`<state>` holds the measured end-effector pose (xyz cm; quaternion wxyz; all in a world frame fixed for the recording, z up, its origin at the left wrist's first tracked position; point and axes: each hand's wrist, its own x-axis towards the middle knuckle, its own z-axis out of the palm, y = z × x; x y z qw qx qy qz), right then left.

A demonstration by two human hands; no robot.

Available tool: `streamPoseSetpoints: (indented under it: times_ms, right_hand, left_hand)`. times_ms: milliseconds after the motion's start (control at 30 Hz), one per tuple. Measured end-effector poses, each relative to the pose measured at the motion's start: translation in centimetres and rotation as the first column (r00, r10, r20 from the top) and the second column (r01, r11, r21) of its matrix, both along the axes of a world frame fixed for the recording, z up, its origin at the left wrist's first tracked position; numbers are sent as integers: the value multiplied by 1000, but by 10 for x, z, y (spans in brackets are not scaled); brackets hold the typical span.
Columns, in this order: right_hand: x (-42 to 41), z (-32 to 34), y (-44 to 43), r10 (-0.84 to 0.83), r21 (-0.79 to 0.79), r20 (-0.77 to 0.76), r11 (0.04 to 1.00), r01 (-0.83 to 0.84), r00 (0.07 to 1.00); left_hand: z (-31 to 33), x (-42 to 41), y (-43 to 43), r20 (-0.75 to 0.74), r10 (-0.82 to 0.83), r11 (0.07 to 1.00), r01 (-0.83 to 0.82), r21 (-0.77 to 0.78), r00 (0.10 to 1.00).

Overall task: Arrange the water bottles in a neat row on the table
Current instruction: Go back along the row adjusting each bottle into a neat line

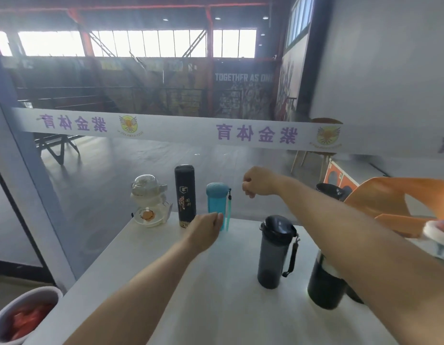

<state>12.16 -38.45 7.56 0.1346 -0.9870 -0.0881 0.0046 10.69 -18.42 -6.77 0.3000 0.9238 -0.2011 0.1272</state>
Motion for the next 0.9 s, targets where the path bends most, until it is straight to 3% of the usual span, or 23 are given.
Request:
streamPoseSetpoints:
  times_ms: [167, 367, 500, 600, 767, 900]
  right_hand:
    - [-61, 9, -21, 15, -54, -208, 998, -27, 978]
    - [-119, 2, -33, -37, -143, -361, 990, -16, 932]
    - [-131, -13, -36, 14, -90, -258, 995, -38, 966]
    - [-127, -20, -38, 64, -80, -138, 994, -75, 988]
    - [-95, -29, -47, 65, -10, -88, 998, -66, 994]
    - [-56, -35, -54, 46, 4, -39, 999, -46, 998]
  left_hand:
    - [24, -38, -33, 30, -131, 985, 127, 114, 991]
    - [12, -75, -52, -141, -152, 988, 155, 9, 978]
    - [-15, -88, -63, -289, -176, 984, 177, -22, 941]
    - [-30, -91, -74, -296, -139, 990, 132, -44, 945]
    - [-43, -73, -94, -307, -101, 978, 38, -206, 946]
    - [-52, -45, -100, -316, -86, 971, 9, -238, 945]
